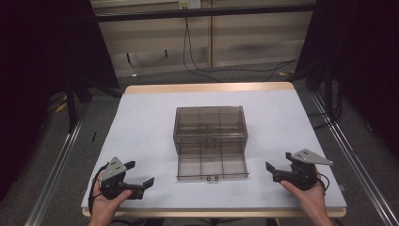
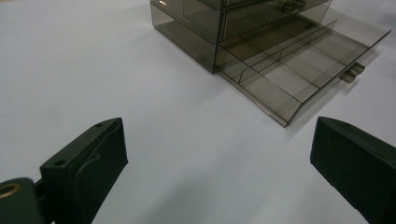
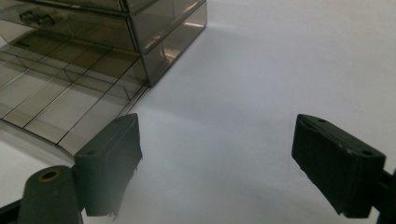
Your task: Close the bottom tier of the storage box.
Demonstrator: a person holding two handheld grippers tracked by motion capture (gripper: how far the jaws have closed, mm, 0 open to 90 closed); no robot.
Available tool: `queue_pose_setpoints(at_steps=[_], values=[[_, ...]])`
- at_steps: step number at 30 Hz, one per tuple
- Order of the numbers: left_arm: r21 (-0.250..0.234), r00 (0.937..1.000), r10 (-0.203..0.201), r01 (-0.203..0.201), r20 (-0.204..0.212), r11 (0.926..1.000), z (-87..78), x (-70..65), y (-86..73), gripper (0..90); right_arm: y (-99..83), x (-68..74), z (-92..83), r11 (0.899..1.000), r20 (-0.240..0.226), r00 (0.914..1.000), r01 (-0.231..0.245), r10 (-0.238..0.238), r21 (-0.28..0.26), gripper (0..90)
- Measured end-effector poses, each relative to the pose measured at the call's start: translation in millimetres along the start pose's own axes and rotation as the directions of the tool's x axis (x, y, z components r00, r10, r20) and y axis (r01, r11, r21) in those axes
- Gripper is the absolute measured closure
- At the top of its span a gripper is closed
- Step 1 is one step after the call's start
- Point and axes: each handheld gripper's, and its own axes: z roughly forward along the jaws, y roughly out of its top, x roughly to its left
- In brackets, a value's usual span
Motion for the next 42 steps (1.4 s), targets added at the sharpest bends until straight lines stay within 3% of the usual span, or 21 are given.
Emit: queue_pose_setpoints(at_steps=[6, 10, 11, 12, 14, 21, 24, 28, 31, 34, 35, 36, 42], values=[[0.01, 0.9996, 0.014, -0.015, 0.024, 0.9998, 2.6, -1.6, 0.8, 3.7, -3.9, 5.7, -6.9, 1.0, -0.028, 0.9996, -0.005, 0.005, 0.001, 15.7], [0.013, 0.9994, 0.024, -0.024, 0.024, 0.9996, 6.4, -4.4, 2.4, 3.9, -3.2, 6.1, -11.8, 0.999, -0.052, 0.9986, -0.016, 0.014, -0.028, 18.8], [0.008, 0.9997, 0.018, -0.018, 0.014, 0.9998, 7.3, -5.4, 3.0, 4.5, -3.3, 5.9, -12.2, 0.999, -0.053, 0.9985, -0.014, 0.013, -0.031, 19.4], [0.007, 0.9996, 0.0, 0.0, 0.027, 1.0, 10.4, -5.9, 4.4, 4.7, -2.9, 6.2, -13.5, 0.999, -0.057, 0.9983, -0.007, 0.005, -0.037, 20.5], [0.006, 0.9992, 0.001, -0.001, 0.039, 1.0, 12.0, -6.3, 4.7, 4.8, -2.5, 6.2, -14.2, 0.999, -0.061, 0.9982, -0.002, -0.001, -0.042, 21.1], [0.014, 0.9968, 0.063, -0.064, 0.049, 0.9979, 15.5, -16.6, 7.9, 6.2, -1.9, 8.2, -15.9, 0.998, -0.104, 0.9946, -0.001, -0.006, -0.064, 24.1], [0.012, 0.9924, 0.114, -0.115, 0.047, 0.9933, 18.6, -29.3, 11.2, 8.3, -1.8, 10.0, -13.9, 0.999, -0.123, 0.9923, 0.0, -0.007, -0.054, 23.9], [0.012, 0.9882, 0.139, -0.14, 0.065, 0.9901, 20.4, -37.8, 13.4, 11.2, -2.5, 10.7, -13.5, 0.999, -0.143, 0.9896, 0.003, -0.009, -0.046, 23.9], [0.019, 0.9881, 0.129, -0.131, 0.083, 0.9912, 23.0, -46.0, 16.2, 21.1, -2.3, 11.8, -14.7, 0.998, -0.153, 0.9882, -0.006, -0.003, -0.057, 23.9], [0.015, 0.9848, 0.147, -0.149, 0.092, 0.9887, 25.5, -56.1, 19.5, 22.0, -2.2, 12.0, -14.7, 0.998, -0.159, 0.9873, -0.004, -0.005, -0.057, 24.0], [0.016, 0.9772, 0.187, -0.189, 0.101, 0.9818, 26.5, -61.5, 22.1, 23.2, -2.0, 12.9, -14.2, 0.999, -0.167, 0.986, -0.008, -0.001, -0.052, 23.6], [0.016, 0.9772, 0.187, -0.189, 0.101, 0.9818, 26.5, -61.5, 22.1, 23.2, -1.8, 13.0, -13.6, 0.999, -0.165, 0.9863, 0.001, -0.009, -0.051, 22.9], [0.036, 0.9638, 0.225, -0.232, 0.143, 0.972, 33.6, -74.4, 28.4, 26.8, -1.2, 14.0, -12.1, 0.999, -0.171, 0.9853, -0.008, 0.0, -0.047, 20.8]])
